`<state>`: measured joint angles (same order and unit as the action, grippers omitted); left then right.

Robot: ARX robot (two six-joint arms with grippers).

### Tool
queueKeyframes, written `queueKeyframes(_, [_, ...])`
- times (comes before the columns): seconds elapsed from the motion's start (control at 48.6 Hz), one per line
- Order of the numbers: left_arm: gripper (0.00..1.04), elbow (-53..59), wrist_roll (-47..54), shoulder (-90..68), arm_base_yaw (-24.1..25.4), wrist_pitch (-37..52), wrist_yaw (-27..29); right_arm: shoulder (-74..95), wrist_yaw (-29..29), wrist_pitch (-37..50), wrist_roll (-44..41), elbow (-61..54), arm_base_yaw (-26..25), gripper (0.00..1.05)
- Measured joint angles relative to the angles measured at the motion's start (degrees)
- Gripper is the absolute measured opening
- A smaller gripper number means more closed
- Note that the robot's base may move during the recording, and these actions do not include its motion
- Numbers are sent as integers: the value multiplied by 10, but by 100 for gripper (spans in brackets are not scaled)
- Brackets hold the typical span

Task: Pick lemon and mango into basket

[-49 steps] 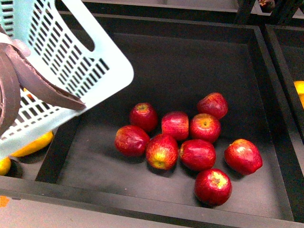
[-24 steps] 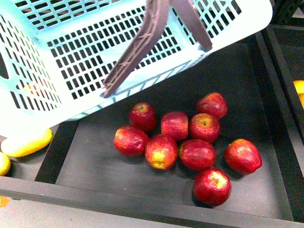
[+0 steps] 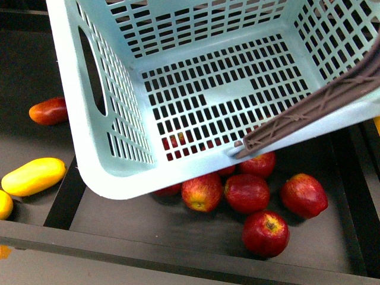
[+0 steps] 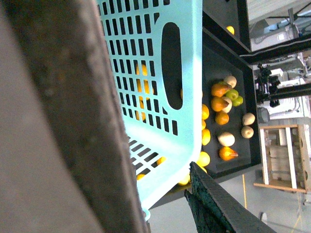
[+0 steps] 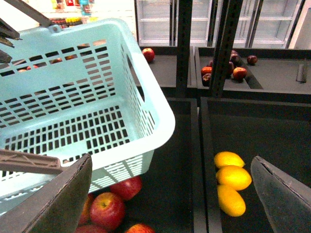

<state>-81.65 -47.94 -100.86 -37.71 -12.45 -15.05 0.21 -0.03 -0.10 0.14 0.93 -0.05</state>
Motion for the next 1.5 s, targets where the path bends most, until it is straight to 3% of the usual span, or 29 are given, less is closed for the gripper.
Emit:
queueKeyframes(0.618, [31, 3, 3, 0, -23, 3, -6, 0, 0, 0, 0, 0, 0, 96])
queueKeyframes(0.721, [31, 3, 3, 0, -23, 3, -5, 67, 98, -103, 83, 43, 7, 96])
queueKeyframes(0.783, [31, 3, 3, 0, -23, 3, -4, 135, 107, -124, 137, 66, -26, 96])
queueKeyframes(0.844, [31, 3, 5, 0, -23, 3, -4, 194, 80, -97, 177, 75, -75, 96])
queueKeyframes(0.968, [31, 3, 4, 0, -23, 4, -4, 323, 0, 17, 200, 98, -193, 96])
queueKeyframes(1.071, [31, 3, 5, 0, -23, 4, -4, 501, -37, 173, 196, 136, -300, 96])
queueKeyframes(1.318, [31, 3, 5, 0, -23, 4, -4, 852, -59, 333, 147, 240, -386, 96])
queueKeyframes(1.503, [31, 3, 5, 0, -23, 4, -3, 1103, -56, 318, 143, 343, -430, 96])
